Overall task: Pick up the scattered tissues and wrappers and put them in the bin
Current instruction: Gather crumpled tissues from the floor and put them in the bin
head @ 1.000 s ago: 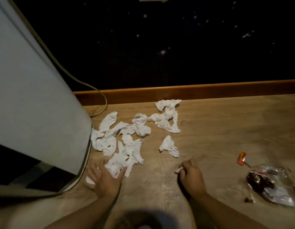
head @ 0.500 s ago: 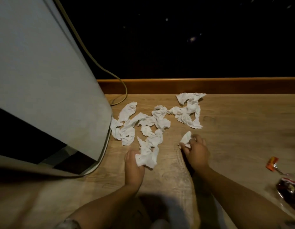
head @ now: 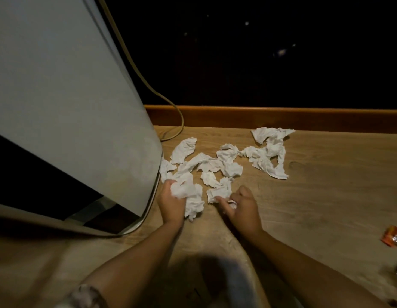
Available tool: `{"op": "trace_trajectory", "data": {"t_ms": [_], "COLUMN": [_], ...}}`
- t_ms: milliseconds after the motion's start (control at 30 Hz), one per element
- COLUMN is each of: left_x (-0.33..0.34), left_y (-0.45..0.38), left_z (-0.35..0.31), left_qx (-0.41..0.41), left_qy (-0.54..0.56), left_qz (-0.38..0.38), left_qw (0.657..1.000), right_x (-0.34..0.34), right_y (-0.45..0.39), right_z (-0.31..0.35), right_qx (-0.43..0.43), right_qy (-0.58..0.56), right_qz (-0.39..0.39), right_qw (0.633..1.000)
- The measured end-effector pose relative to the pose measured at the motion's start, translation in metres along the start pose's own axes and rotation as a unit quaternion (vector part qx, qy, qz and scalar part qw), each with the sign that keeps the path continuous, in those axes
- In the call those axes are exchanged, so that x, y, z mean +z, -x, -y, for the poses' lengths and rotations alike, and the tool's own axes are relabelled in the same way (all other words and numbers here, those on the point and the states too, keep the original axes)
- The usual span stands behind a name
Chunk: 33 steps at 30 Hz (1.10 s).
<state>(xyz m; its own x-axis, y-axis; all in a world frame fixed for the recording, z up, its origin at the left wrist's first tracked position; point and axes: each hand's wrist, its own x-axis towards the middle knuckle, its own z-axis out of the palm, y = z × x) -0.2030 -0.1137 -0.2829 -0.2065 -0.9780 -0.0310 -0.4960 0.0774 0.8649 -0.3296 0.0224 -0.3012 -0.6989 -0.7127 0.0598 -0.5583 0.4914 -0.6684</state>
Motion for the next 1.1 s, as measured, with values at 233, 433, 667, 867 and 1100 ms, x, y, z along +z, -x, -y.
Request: {"op": "trace_trajectory", "data": {"t_ms": [233,433,667,867,1100], "left_x": [0.003,-0.009,-0.017,0.001,0.024], "left_y": [-0.03,-0.009,0.022,0.018,-0.011], "left_z": [0.013,0.029,0.047,0.033,-0.024], "left_qx": [0.088,0.111,0.133,0.129,0.05], "left_qy": [-0.251,-0.399,-0.261,-0.137,0.05], "left_qz": [0.069,0.154,0.269,0.224,0.244], "left_qw": [0.962,0.897,0.918,0.956,0.967], "right_x": [0.036,0.031,0.017,0.006,-0.033], "right_y": [-0.027,-0.01,0.01,0.003,-0.052], "right_z": [0.02,0.004,-0.02,-0.008,0.035], "right_qx": [-0.088,-0.093,-0.065,0.004,0.098], "right_qy": [0.066,0.086,0.082,0.02,-0.063], "right_qz": [0.112,0.125,0.102,0.036,-0.095], "right_qw": [0.988,0.984,0.989,0.999,0.989]}}
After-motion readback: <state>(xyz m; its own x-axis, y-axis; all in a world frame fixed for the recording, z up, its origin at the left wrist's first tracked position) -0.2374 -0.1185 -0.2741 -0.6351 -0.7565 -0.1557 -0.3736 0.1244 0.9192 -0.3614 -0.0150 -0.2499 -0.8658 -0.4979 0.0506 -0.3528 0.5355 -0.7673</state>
